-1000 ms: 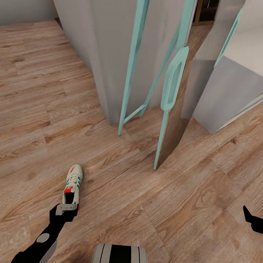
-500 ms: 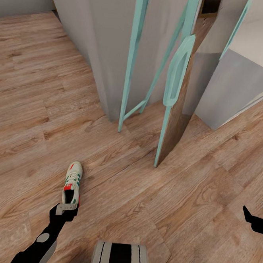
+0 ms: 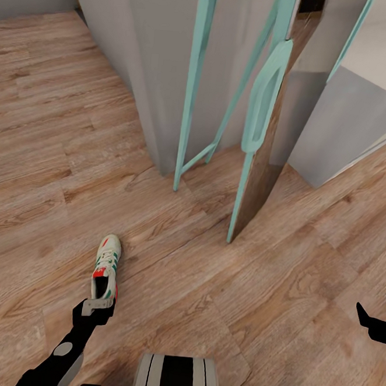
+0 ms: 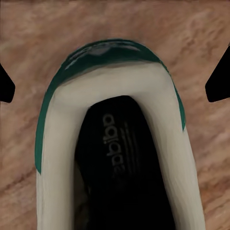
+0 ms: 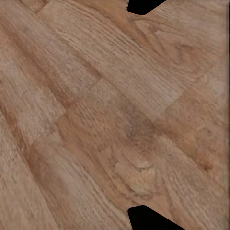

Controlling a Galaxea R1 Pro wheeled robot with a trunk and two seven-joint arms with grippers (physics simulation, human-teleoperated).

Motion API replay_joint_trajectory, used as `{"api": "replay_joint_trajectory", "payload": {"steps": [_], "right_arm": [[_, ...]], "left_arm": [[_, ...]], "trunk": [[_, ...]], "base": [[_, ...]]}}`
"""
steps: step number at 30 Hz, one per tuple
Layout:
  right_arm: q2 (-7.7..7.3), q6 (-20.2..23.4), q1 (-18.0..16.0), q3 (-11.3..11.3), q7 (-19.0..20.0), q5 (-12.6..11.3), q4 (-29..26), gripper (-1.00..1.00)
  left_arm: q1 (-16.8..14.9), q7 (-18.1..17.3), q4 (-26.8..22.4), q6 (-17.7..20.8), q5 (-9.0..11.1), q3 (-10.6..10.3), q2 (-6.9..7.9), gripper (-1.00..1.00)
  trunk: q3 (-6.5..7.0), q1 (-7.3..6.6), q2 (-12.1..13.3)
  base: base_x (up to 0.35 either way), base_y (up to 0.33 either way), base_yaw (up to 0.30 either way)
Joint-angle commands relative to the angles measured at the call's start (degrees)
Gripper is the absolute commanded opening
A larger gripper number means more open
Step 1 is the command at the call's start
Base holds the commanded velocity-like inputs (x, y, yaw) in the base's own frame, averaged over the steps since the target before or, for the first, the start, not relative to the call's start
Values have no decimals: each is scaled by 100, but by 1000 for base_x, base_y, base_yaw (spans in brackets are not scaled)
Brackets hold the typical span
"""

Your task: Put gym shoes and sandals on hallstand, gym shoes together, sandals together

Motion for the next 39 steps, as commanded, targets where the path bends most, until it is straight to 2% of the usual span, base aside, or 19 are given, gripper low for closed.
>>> {"api": "replay_joint_trajectory", "payload": {"steps": [1,39], "right_arm": [[1,35,-3,-10,32,-22,-6,100],[2,39,-3,-11,25,-18,-5,100]], "left_arm": [[-2,11,3,-17,22,-9,1,100],[-10,46,3,-25,49,-1,10,100]], "trunk": [[-26,1,-3],[-48,4,-4]], "base": [[0,0,0],[14,0,0]]}}
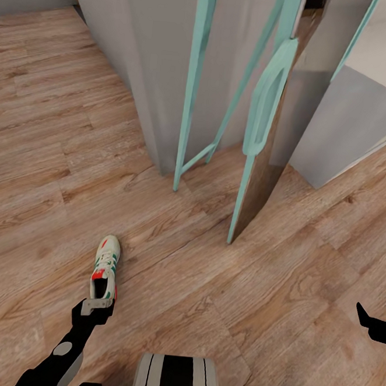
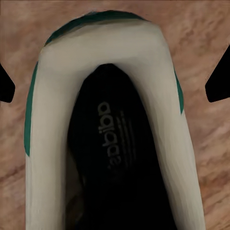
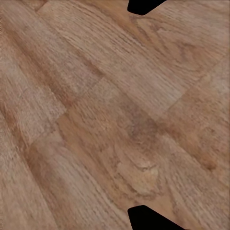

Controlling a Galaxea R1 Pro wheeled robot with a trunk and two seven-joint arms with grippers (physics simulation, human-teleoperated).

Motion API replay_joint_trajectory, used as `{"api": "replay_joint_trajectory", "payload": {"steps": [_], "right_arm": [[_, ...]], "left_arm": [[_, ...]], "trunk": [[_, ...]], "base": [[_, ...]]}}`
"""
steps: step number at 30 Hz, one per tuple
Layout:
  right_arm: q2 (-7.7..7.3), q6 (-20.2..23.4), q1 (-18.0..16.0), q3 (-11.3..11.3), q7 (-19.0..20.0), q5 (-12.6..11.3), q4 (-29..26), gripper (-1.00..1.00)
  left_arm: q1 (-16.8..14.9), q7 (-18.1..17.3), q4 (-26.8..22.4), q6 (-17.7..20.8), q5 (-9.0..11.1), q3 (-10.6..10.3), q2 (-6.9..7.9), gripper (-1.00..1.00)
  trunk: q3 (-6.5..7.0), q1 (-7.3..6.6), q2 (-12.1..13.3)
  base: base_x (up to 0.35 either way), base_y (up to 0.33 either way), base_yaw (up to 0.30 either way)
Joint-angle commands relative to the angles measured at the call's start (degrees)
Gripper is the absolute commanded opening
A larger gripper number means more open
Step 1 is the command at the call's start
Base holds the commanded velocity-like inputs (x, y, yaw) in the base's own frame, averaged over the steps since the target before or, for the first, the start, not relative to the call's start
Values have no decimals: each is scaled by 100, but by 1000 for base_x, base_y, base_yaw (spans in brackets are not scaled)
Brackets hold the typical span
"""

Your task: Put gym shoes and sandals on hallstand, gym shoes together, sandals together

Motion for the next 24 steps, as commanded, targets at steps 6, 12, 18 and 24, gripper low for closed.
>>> {"api": "replay_joint_trajectory", "payload": {"steps": [6,12,18,24], "right_arm": [[1,37,-5,-11,32,-23,-7,100],[1,39,-3,-10,32,-23,-7,100],[1,40,-3,-11,32,-23,-7,100],[1,39,-5,-12,32,-23,-6,100]], "left_arm": [[-2,50,4,-18,25,-10,1,100],[0,59,4,-19,25,-10,1,100],[-1,60,4,-19,25,-10,1,100],[-2,61,4,-19,25,-10,1,100]], "trunk": [[-3,0,-1],[-3,0,-1],[-3,0,-1],[-3,0,-1]], "base": [[31,0,0],[6,0,0],[1,0,0],[0,0,0]]}}
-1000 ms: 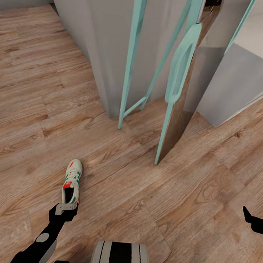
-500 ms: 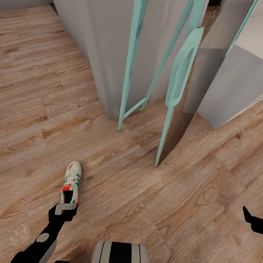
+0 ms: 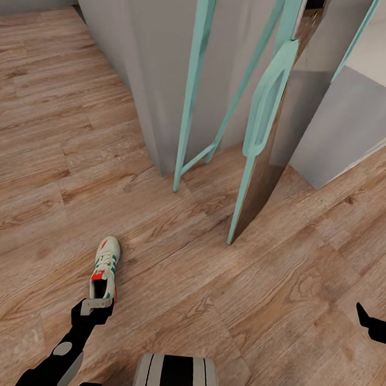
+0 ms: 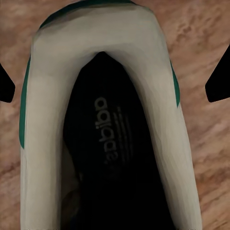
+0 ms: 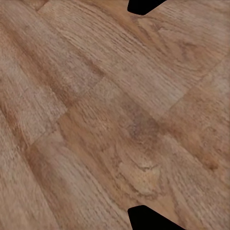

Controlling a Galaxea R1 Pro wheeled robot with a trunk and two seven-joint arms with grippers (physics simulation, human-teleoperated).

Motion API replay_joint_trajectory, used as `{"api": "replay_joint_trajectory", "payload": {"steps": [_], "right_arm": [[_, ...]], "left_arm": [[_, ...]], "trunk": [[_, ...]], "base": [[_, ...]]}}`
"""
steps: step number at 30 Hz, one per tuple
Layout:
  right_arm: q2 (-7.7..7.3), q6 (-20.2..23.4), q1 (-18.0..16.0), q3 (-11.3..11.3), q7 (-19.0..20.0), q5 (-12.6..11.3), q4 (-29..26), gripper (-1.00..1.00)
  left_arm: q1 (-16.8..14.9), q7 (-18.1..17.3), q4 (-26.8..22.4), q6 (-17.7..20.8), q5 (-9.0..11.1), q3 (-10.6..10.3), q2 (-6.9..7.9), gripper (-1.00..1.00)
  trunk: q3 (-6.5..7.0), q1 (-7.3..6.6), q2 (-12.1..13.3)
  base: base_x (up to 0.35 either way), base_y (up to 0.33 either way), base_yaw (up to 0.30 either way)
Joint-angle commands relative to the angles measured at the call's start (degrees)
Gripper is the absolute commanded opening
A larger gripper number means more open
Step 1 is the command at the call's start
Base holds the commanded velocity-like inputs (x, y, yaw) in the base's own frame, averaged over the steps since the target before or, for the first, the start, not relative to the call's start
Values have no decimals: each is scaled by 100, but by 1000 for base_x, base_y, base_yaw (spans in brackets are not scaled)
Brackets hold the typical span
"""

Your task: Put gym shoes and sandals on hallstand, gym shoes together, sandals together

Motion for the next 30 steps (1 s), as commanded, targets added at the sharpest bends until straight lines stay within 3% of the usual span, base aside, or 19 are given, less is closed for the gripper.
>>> {"api": "replay_joint_trajectory", "payload": {"steps": [1,8,9,30], "right_arm": [[1,35,-2,-9,32,-23,-7,100],[1,35,0,-10,32,-23,-5,100],[1,35,0,-9,32,-23,-6,100],[1,35,0,-7,32,-23,-7,100]], "left_arm": [[-2,10,4,-18,25,-10,1,100],[-6,10,4,-18,25,-14,1,100],[-8,10,4,-18,23,-14,-1,-100],[-2,10,0,-23,25,-15,1,-100]], "trunk": [[-3,-1,-1],[-3,-1,-1],[-3,-1,-1],[-3,-1,-1]], "base": [[0,0,0],[0,0,0],[0,0,0],[0,0,0]]}}
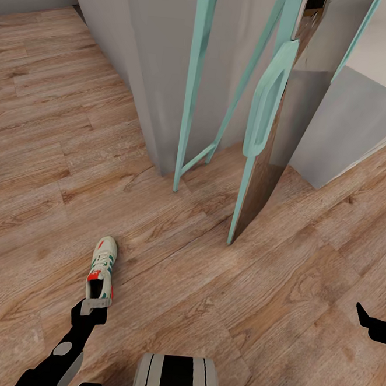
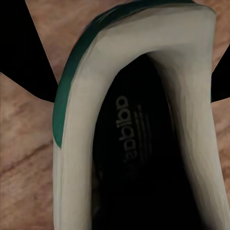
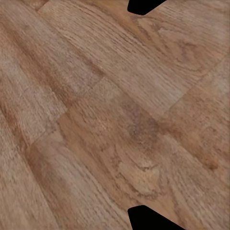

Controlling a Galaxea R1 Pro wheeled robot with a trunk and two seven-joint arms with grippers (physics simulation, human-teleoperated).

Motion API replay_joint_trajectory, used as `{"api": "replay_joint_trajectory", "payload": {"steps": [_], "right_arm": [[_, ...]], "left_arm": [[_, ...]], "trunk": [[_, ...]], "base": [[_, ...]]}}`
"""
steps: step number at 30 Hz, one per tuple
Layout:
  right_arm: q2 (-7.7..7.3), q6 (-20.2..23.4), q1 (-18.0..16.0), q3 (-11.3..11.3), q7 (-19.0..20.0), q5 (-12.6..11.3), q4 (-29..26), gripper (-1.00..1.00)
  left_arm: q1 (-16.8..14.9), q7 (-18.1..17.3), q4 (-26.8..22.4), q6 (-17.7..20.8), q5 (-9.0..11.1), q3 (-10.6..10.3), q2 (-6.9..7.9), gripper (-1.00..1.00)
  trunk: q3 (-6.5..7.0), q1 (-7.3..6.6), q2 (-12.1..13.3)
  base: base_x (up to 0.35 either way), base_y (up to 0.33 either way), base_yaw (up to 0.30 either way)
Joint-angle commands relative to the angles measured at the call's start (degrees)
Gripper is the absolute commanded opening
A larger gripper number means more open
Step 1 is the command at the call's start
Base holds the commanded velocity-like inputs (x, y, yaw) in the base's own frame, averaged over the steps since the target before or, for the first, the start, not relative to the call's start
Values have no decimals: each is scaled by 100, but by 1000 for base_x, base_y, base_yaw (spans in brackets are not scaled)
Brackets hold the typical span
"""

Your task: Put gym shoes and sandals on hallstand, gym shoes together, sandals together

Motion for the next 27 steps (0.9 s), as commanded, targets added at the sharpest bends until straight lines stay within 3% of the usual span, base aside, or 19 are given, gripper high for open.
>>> {"api": "replay_joint_trajectory", "payload": {"steps": [1,13,27], "right_arm": [[1,35,-3,-10,32,-23,-7,100],[1,28,-3,-10,39,-23,0,100],[1,26,-3,-10,40,-23,1,100]], "left_arm": [[-2,13,2,-18,16,-12,3,-100],[-2,13,-2,-21,25,-7,10,-100],[-2,13,-2,-17,25,1,18,-100]], "trunk": [[-3,-1,-1],[-3,-1,-1],[352,-37,18]], "base": [[0,0,0],[0,0,0],[0,0,0]]}}
